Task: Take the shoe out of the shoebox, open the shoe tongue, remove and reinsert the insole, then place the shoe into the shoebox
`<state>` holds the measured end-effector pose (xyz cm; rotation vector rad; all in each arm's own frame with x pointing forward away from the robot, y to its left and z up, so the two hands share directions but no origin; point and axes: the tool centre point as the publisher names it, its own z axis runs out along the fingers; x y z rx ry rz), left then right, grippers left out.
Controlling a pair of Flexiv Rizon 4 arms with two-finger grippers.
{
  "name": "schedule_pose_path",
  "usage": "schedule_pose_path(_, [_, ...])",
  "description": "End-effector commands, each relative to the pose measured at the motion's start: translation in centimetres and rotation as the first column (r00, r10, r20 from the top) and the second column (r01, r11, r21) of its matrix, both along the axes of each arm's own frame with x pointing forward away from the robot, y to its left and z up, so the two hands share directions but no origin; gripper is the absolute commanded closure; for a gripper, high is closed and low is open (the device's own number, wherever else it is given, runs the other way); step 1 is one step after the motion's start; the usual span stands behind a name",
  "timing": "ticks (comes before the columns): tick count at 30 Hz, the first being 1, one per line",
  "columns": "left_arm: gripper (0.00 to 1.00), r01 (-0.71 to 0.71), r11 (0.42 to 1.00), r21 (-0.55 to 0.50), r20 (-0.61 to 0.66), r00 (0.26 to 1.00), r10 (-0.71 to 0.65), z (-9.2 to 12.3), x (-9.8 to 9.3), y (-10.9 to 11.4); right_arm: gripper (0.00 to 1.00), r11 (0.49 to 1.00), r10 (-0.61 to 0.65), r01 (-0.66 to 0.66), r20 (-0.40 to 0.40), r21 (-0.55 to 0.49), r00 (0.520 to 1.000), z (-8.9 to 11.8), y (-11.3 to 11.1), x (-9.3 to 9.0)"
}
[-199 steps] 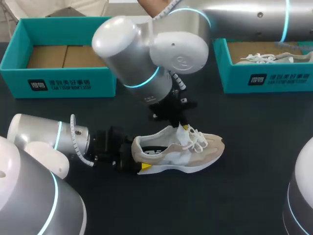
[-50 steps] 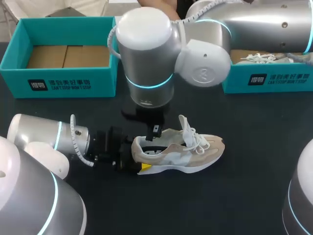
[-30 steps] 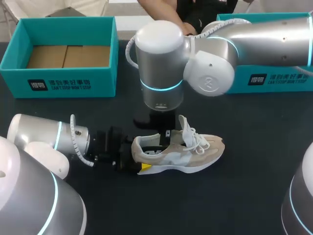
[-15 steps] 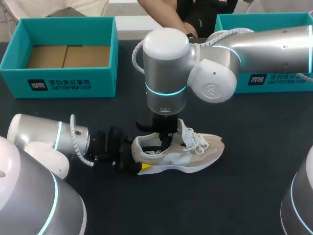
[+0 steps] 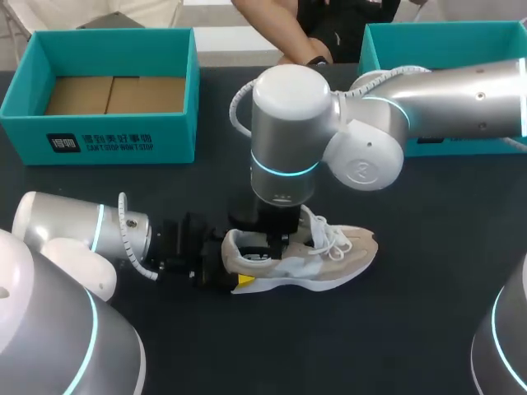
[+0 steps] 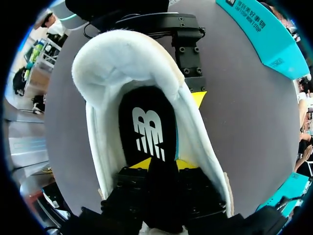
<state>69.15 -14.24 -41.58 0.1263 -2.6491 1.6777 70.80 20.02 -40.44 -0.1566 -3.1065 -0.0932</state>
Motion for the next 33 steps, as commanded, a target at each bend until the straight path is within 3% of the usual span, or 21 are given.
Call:
schedule_pose_path(1, [1.00, -0.002, 1.000, 0.001, 0.000, 1.000, 0.002, -0.5, -0.3, 0.3, 1.00, 1.000, -0.015, 0.015, -0.011, -0.001, 1.000, -2.1, 0.4, -1.0])
schedule_pose_path(14, [1.00, -0.002, 1.000, 0.001, 0.000, 1.000, 0.002, -0.5, -0.3, 0.3, 1.00, 0.986, -0.156, 0.149, 0.096, 0.071, 0.983, 1.3, -1.2, -1.4])
schedule_pose_path(33, [1.00, -0.002, 1.000, 0.001, 0.000, 1.000, 0.002, -0.5, -0.3, 0.3, 1.00, 0.986, -0.168, 0.167, 0.169, 0.015, 0.971, 4.9, -3.8, 0.0])
